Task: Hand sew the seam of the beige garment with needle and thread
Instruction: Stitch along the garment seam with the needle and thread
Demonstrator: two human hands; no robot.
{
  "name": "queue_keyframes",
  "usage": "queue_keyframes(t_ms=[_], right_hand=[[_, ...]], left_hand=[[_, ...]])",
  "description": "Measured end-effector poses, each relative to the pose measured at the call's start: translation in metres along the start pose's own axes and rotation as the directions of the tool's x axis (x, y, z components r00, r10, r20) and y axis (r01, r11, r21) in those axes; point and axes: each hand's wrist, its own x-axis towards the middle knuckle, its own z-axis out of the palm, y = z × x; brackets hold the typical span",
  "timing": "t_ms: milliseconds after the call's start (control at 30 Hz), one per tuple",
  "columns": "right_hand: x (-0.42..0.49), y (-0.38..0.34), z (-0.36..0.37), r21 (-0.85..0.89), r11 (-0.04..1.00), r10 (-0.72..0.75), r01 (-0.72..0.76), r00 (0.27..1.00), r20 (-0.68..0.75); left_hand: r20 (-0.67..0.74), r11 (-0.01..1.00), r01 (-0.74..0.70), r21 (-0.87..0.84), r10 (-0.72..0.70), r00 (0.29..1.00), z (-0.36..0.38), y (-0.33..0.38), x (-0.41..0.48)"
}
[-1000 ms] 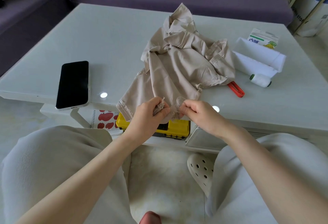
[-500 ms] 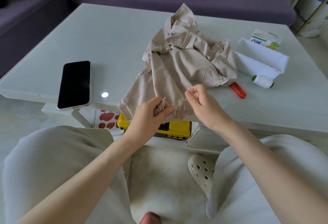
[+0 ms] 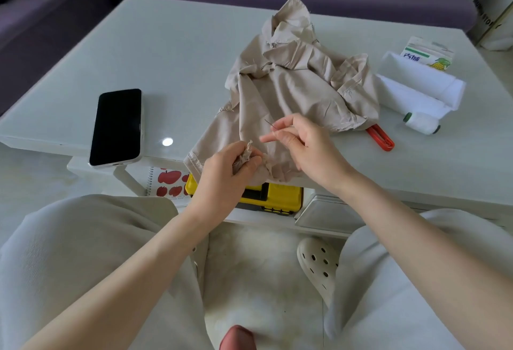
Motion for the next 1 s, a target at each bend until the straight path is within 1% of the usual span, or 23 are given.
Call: queue_keyframes(t_ms=[100,200,300,400,467,567,700,867,1000], right_hand=[[0.003,0.0,0.006,-0.008,0.999,0.034,-0.034,0.997,0.063],[0.002,0.006,0.014,-0.022,0.997,0.081,-0.079,0.994,0.071],[-0.001,0.005,0.02,0.001,0.997,0.075,-0.075,0.991,0.112],[-0.002,0.004,0.018,0.0,0.997,0.08,-0.08,0.992,0.102],[-0.003,0.004,0.016,-0.002,0.993,0.121,-0.122,0.987,0.107],[-0.006,0.003,0.015,0.068,0.981,0.173,-0.18,0.98,0.103],[-0.009,0.001,0.01,0.074,0.98,0.177,-0.187,0.976,0.131],[-0.01,0.002,0.007,0.028,0.984,0.167,-0.174,0.973,0.157],[-0.01,0.003,0.005,-0.007,0.989,0.147,-0.147,0.979,0.139]], left_hand=[[-0.021,1.0,0.013,-0.02,-0.014,1.0,0.0,-0.001,-0.001],[-0.052,0.999,0.042,-0.02,-0.043,0.998,0.0,-0.002,0.001],[-0.064,0.998,0.067,-0.016,-0.068,0.996,-0.001,-0.003,0.003],[-0.073,0.996,0.08,-0.039,-0.083,0.994,-0.003,-0.004,0.006],[-0.088,0.997,0.077,-0.01,-0.077,0.993,-0.003,-0.003,0.007],[-0.099,0.998,0.052,0.024,-0.049,0.994,-0.003,-0.001,0.006],[-0.096,0.999,0.029,0.041,-0.025,0.995,-0.004,0.001,0.005],[-0.084,0.998,0.027,0.063,-0.022,0.996,-0.004,-0.001,0.005],[-0.066,0.998,0.062,0.028,-0.06,0.996,-0.006,-0.001,0.005]])
